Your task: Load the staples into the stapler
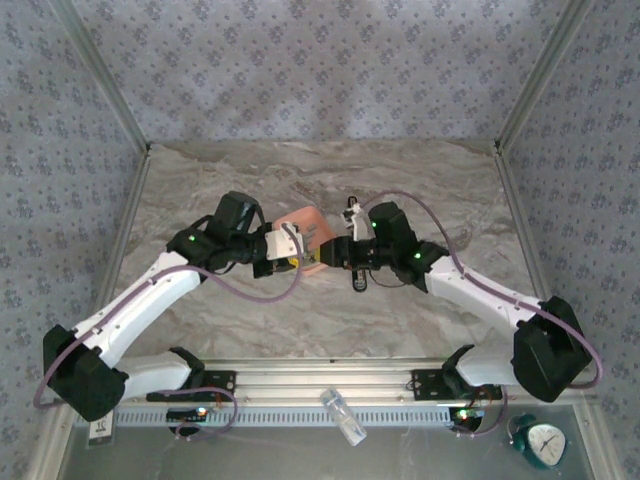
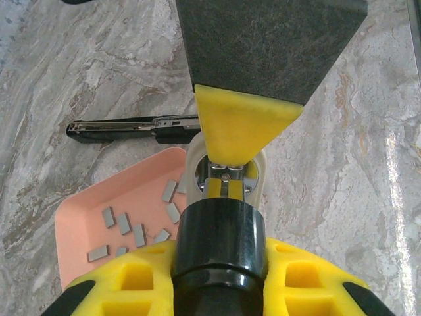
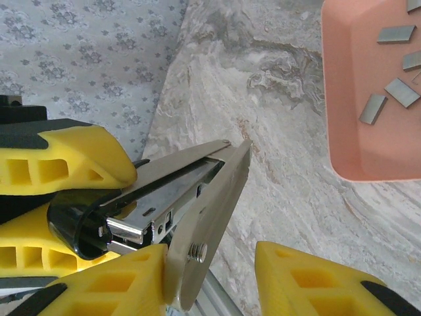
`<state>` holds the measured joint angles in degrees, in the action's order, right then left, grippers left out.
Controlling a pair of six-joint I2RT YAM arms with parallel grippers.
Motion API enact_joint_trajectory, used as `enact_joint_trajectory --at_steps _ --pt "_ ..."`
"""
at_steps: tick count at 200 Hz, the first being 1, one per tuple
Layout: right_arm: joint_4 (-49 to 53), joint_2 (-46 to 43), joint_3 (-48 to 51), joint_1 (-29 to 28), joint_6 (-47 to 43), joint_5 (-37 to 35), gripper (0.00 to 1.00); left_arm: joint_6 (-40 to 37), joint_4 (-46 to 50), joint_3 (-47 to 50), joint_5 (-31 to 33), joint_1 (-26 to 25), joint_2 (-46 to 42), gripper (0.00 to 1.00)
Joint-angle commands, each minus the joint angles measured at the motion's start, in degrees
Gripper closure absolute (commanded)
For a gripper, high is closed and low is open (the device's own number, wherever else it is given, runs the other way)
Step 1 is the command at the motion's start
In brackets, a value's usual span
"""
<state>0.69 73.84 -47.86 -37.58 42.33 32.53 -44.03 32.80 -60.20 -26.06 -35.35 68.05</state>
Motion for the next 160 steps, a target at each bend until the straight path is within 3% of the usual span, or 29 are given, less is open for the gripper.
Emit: enact_joint_trajectory --at_steps 1,75,160 --pt "3.4 0.5 5.5 2.4 1.5 -5.6 0.62 2.2 -6.6 -3.2 -5.5 0.2 -2.1 1.00" --pt "-1.9 -0.1 13.5 3.9 3.9 -8.5 0.64 8.9 -10.2 -6.0 -8.0 1.1 -3.5 1.00" --pt "-5.6 -1.0 15.9 4.1 4.3 -10.2 0.64 20.4 -22.2 -6.2 -9.6 2.0 -5.7 1.00"
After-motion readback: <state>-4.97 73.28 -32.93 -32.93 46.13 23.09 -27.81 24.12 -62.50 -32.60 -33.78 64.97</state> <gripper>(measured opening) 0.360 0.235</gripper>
